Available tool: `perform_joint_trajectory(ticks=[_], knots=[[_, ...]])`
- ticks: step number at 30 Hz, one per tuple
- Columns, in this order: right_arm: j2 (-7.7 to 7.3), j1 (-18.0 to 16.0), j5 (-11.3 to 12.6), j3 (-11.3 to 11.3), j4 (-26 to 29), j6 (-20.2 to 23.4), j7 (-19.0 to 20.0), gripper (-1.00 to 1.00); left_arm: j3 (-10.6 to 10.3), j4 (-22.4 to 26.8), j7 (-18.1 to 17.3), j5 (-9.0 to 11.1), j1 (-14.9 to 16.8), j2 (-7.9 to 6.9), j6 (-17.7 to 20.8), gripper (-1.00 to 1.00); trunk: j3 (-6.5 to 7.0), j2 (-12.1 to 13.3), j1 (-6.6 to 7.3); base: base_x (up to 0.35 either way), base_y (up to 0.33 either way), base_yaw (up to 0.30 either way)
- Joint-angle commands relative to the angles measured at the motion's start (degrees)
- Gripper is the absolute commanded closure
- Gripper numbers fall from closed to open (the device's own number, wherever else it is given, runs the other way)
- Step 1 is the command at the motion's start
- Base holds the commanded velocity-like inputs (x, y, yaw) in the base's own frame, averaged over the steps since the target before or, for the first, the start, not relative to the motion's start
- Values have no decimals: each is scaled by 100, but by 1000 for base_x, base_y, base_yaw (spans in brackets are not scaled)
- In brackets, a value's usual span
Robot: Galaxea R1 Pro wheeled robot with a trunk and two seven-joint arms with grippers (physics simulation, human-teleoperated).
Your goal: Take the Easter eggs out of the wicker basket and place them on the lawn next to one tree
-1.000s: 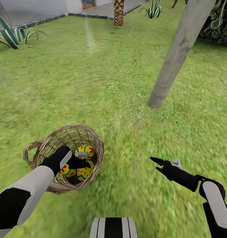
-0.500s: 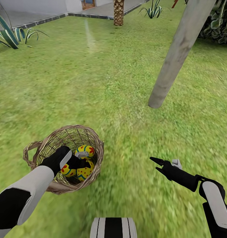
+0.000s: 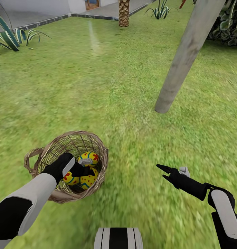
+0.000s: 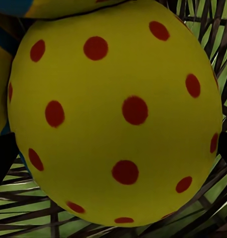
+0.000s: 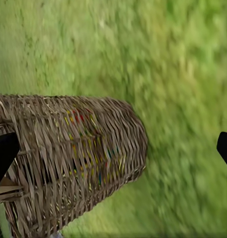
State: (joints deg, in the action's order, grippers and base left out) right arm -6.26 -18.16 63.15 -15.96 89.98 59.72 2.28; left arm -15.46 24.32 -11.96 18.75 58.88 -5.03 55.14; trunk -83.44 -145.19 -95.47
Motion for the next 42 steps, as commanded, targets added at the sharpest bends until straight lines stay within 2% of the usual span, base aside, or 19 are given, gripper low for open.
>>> perform_joint_trajectory(ticks=[1,10,25,34,42], knots=[[1,-3,-22,-5,2,28,21,-100,-45,3,-24,6,1,-7,21,100,-4,-1,1,0,0,0],[2,-3,-22,3,2,28,19,-100,-40,1,-51,9,1,-8,42,100,85,4,11,0,0,0],[2,-3,-22,5,2,28,10,-100,-45,-24,-78,15,1,-15,58,100,107,5,14,0,0,0],[2,-3,-22,5,2,28,10,-100,-45,-27,-87,15,1,-16,64,100,240,13,29,0,0,0],[2,-3,-22,5,2,28,10,-100,-45,-14,-87,15,1,-14,67,100,284,16,34,0,0,0]])
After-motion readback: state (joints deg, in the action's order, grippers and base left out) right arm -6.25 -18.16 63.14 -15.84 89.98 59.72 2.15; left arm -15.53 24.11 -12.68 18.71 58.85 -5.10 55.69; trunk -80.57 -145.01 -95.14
